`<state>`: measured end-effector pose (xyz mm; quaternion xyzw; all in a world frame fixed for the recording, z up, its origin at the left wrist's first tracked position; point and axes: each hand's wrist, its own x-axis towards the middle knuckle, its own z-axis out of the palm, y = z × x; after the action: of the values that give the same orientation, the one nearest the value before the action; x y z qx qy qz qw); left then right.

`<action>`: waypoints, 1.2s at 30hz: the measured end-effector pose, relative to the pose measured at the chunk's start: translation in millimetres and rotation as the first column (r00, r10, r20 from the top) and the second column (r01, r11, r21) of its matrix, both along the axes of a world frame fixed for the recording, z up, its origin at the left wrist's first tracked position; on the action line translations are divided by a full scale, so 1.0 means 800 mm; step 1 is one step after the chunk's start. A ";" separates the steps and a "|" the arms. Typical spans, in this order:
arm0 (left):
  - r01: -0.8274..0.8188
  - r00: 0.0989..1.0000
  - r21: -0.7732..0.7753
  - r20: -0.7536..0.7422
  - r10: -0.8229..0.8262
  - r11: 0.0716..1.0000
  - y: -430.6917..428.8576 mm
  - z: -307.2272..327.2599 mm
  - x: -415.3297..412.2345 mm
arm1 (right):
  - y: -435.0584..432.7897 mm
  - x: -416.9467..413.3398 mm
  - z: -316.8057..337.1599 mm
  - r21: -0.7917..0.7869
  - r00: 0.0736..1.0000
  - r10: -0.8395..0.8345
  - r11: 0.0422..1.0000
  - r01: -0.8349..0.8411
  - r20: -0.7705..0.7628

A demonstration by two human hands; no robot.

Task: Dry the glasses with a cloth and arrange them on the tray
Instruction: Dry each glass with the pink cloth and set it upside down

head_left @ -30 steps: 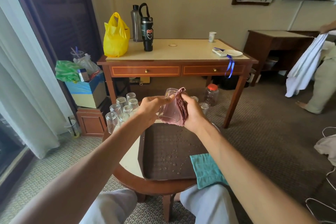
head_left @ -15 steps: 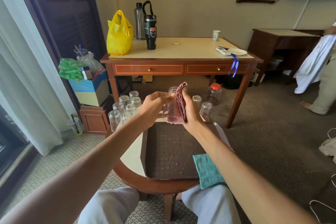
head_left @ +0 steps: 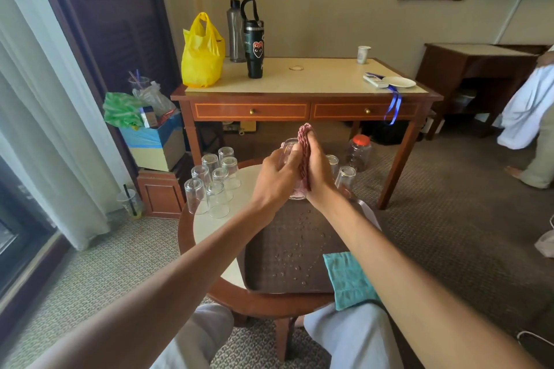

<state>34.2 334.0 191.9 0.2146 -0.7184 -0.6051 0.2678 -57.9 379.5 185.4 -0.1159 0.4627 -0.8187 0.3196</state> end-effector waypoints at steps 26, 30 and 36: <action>-0.063 0.986 0.105 -0.149 0.079 0.992 -0.009 0.024 0.015 | -0.002 0.023 0.016 0.192 0.946 0.092 0.981 -0.032 -0.310; -0.128 0.991 -0.027 -0.043 0.127 0.991 -0.027 0.002 -0.008 | -0.004 0.019 0.013 0.176 0.946 0.113 0.982 -0.061 -0.303; -0.111 0.993 -0.054 -0.048 0.109 0.992 -0.027 -0.011 -0.010 | 0.003 0.026 0.012 0.210 0.940 0.161 0.973 -0.099 -0.300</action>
<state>26.4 312.3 183.1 0.2324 -0.7160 -0.5737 0.3228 -37.4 381.9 195.3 -0.2442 0.5756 -0.7183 0.3050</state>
